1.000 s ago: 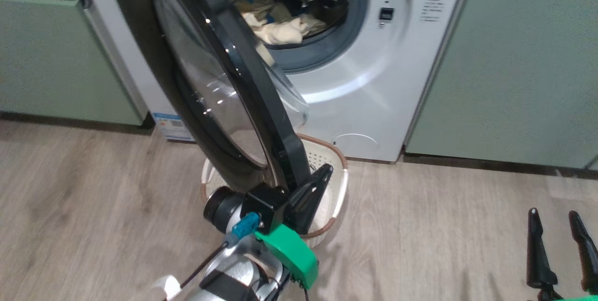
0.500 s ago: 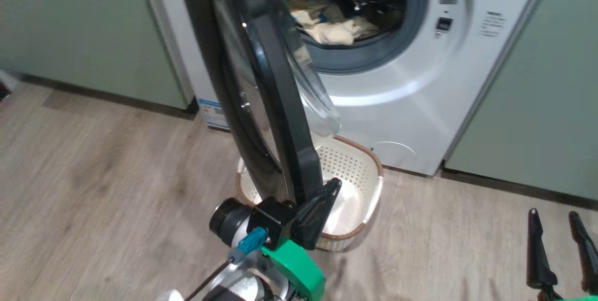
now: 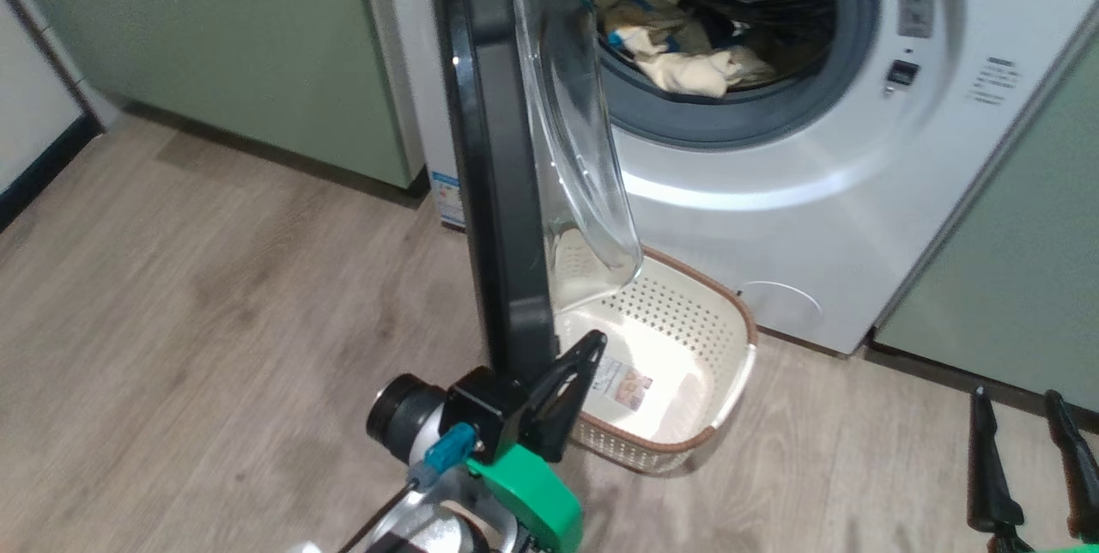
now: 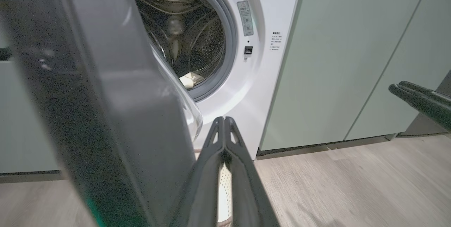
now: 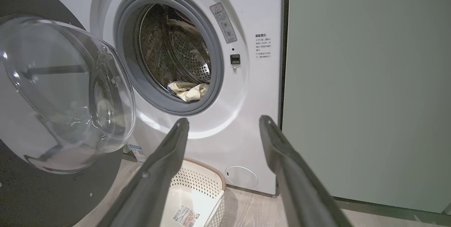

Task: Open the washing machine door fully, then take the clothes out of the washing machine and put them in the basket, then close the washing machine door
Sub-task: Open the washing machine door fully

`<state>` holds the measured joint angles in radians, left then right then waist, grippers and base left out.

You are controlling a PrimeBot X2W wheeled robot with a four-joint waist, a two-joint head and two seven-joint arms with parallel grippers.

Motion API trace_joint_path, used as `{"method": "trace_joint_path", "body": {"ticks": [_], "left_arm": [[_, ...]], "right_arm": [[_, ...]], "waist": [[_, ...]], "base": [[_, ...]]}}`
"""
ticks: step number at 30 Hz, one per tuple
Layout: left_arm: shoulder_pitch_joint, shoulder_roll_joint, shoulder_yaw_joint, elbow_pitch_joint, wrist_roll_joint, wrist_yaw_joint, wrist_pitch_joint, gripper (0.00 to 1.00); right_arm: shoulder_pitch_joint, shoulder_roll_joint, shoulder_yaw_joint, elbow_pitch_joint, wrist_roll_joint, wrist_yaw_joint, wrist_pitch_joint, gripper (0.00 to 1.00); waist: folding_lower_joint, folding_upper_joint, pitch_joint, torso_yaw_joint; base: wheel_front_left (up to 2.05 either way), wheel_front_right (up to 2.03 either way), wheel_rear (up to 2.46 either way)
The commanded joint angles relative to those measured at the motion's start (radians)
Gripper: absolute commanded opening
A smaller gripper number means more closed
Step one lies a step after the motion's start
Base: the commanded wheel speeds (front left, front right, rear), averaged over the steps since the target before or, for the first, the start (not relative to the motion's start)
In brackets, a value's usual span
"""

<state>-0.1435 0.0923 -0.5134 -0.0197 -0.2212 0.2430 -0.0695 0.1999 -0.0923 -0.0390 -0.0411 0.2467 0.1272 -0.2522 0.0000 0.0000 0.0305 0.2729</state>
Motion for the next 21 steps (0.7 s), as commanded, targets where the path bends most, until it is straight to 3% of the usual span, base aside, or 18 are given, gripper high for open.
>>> {"method": "trace_joint_path", "body": {"ticks": [1,21], "left_arm": [[-0.028,0.018,0.059,-0.035,0.000,0.014,-0.006,0.00],[0.009,0.058,0.105,-0.070,0.009,0.076,-0.030,0.00]], "right_arm": [[-0.018,-0.020,0.015,-0.027,0.008,0.003,-0.010,1.00],[-0.022,-0.023,0.000,-0.037,0.001,0.003,-0.010,1.00]], "waist": [[0.0000,0.0000,0.001,0.014],[0.0000,0.0000,0.027,0.218]], "base": [[0.00,0.00,0.00],[0.00,0.00,0.00]]}}
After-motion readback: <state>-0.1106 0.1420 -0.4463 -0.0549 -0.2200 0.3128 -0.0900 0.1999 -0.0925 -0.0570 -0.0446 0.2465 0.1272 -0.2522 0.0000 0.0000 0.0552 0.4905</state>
